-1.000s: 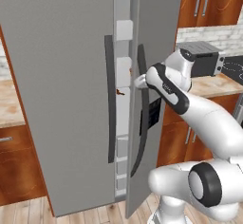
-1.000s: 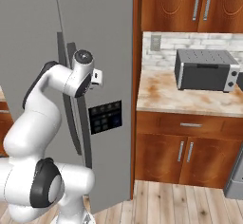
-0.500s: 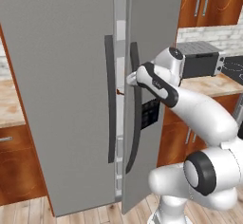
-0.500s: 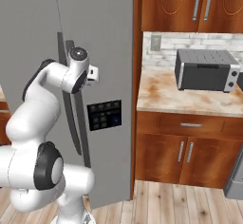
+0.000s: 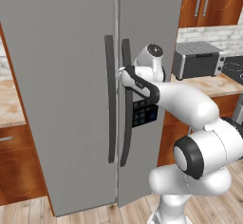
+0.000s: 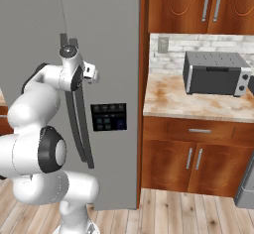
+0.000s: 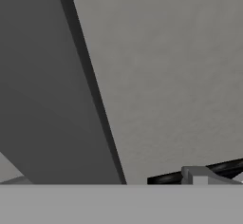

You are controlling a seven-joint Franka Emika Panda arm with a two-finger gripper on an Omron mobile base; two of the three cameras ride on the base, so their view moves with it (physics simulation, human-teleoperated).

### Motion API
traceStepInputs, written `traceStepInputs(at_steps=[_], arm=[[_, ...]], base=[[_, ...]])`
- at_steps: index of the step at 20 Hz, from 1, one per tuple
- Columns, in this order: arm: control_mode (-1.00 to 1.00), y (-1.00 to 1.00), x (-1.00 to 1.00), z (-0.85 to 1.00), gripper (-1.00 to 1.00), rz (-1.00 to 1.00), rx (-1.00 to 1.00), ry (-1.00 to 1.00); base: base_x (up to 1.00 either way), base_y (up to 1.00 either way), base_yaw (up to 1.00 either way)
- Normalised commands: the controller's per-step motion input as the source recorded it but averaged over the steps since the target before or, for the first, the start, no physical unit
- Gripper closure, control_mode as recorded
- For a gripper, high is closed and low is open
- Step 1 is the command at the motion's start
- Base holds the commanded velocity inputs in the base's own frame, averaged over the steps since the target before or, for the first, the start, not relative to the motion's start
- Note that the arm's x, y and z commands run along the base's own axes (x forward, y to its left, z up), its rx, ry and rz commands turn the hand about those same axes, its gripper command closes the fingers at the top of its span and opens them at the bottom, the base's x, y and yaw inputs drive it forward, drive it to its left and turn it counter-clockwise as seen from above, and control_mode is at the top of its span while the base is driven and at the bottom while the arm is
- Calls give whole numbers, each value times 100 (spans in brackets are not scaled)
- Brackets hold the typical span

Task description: Store the kebab skewer in the freezer for long-term storage. Close the freezer door after placing the cooked food.

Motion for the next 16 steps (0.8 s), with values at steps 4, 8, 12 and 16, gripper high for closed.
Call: traceStepInputs(at_steps=[4,8,12,16], arm=[[-100,0,42,0,-100,-14,-1,0],[-100,0,44,-2,-100,-10,0,0],[-100,-7,41,-4,-100,-6,0,-2],[-100,-7,49,-4,-100,-3,0,-4]], base=[[0,0,0],[0,0,0],[0,0,0],[0,0,0]])
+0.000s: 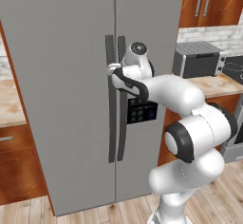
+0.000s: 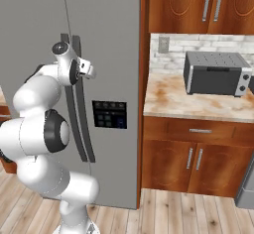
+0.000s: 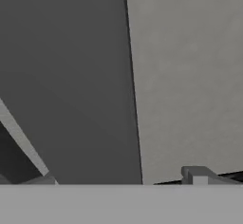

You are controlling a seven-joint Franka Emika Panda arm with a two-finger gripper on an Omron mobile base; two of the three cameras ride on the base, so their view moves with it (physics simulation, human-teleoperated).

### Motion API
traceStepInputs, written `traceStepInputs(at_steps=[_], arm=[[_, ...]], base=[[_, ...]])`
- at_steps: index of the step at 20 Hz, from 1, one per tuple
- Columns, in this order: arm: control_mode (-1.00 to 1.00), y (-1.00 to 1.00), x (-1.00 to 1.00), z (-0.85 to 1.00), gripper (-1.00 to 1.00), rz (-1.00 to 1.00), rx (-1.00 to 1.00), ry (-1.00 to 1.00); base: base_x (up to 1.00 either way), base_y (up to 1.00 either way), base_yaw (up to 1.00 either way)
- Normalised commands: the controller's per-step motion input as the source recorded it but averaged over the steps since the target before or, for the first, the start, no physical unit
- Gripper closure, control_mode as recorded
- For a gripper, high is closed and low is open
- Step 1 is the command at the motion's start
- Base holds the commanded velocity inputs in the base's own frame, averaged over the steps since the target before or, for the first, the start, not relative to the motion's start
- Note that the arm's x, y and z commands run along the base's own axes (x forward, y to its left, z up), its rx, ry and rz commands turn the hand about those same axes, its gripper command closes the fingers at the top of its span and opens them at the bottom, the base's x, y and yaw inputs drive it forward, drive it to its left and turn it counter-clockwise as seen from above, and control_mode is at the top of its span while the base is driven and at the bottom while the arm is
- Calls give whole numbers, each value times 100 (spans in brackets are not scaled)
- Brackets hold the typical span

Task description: Store the kebab skewer in the freezer for long-term storage. Close the freezer door after placing the cooked food.

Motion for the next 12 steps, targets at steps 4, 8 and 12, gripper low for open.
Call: traceStepInputs(at_steps=[4,8,12], arm=[[-100,-10,61,-1,-100,0,0,-2],[-100,-22,57,0,-100,0,0,0],[-100,-14,36,0,-100,0,0,0]], base=[[0,0,0],[0,0,0],[0,0,0]])
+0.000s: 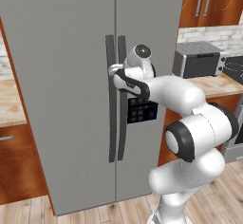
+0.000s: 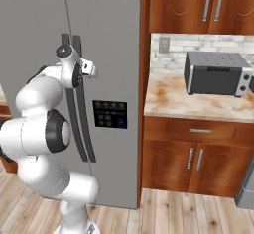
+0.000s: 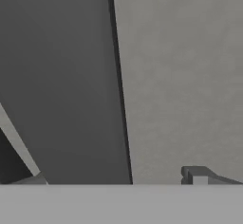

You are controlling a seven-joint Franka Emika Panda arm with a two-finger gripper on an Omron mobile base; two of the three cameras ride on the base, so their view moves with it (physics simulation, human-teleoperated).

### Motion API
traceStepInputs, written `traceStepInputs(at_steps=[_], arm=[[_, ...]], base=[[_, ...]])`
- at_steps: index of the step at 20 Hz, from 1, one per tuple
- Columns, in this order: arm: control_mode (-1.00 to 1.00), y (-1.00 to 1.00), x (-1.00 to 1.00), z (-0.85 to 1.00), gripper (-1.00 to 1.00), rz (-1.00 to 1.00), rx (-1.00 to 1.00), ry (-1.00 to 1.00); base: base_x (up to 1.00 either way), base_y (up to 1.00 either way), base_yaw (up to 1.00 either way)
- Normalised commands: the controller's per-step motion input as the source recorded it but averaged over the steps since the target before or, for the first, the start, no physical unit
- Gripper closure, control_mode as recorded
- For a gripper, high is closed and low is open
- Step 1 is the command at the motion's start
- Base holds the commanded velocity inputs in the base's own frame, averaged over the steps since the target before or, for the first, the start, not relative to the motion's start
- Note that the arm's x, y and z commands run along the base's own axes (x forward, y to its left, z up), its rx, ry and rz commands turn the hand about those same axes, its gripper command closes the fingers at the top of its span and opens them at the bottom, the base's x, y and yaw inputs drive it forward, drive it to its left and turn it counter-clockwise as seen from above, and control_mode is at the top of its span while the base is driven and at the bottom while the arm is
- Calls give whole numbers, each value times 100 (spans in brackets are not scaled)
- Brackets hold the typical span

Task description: Store the kebab skewer in the freezer for long-term storage. Close the freezer door after placing the cooked food.

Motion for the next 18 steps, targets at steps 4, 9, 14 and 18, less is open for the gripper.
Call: traceStepInputs(at_steps=[4,9,14,18], arm=[[-100,0,19,0,-100,0,0,-2],[-100,0,6,0,-100,0,0,-17],[-100,-3,-17,28,-100,0,0,-4],[-100,-7,-40,61,-100,0,0,0]], base=[[0,0,0],[0,0,0],[0,0,0],[0,0,0]])
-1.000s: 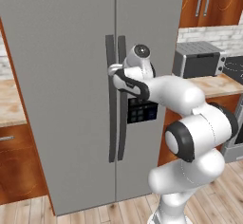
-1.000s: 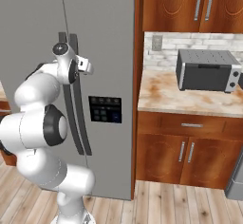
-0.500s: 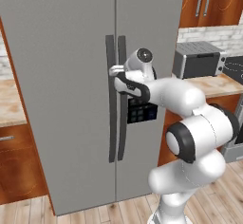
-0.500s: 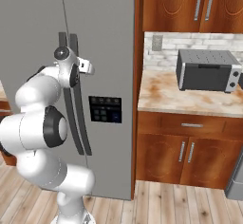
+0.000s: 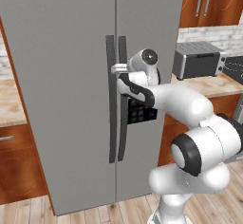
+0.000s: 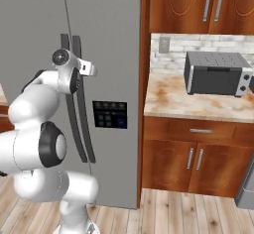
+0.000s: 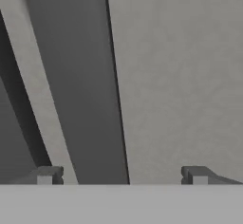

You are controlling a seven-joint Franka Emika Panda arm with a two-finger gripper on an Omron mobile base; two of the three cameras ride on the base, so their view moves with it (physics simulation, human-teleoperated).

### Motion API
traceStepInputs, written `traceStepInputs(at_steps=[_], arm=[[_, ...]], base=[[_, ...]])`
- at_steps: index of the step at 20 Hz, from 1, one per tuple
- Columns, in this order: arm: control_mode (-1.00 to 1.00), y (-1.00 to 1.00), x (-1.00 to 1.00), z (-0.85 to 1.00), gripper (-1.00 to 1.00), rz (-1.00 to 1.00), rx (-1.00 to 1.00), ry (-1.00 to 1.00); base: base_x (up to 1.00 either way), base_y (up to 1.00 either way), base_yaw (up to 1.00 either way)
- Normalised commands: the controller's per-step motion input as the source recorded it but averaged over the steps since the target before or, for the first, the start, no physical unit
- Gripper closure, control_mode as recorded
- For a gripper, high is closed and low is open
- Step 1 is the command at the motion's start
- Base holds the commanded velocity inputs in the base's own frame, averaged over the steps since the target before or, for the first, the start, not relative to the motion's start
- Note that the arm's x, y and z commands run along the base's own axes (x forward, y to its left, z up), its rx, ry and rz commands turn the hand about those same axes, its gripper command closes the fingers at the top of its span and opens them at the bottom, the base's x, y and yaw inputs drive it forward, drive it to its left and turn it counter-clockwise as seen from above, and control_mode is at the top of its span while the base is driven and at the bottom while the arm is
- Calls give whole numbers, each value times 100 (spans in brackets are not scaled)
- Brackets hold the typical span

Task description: Store the kebab skewer in the freezer for long-term storage. Close the freezer door after placing the cooked food.

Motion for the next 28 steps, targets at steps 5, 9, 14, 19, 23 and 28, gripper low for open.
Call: traceStepInputs(at_steps=[5,9,14,19,23,28], arm=[[-100,-2,-12,43,-100,0,0,-1],[-100,-32,0,11,-100,-2,-1,-1],[-100,-56,-13,23,-100,-9,0,-4],[-100,-22,12,3,-100,-5,0,0],[-100,-14,50,-18,-100,-2,0,0],[-100,-14,53,0,-100,0,0,-3]], base=[[0,0,0],[0,0,0],[0,0,0],[0,0,0],[0,0,0],[0,0,0]])
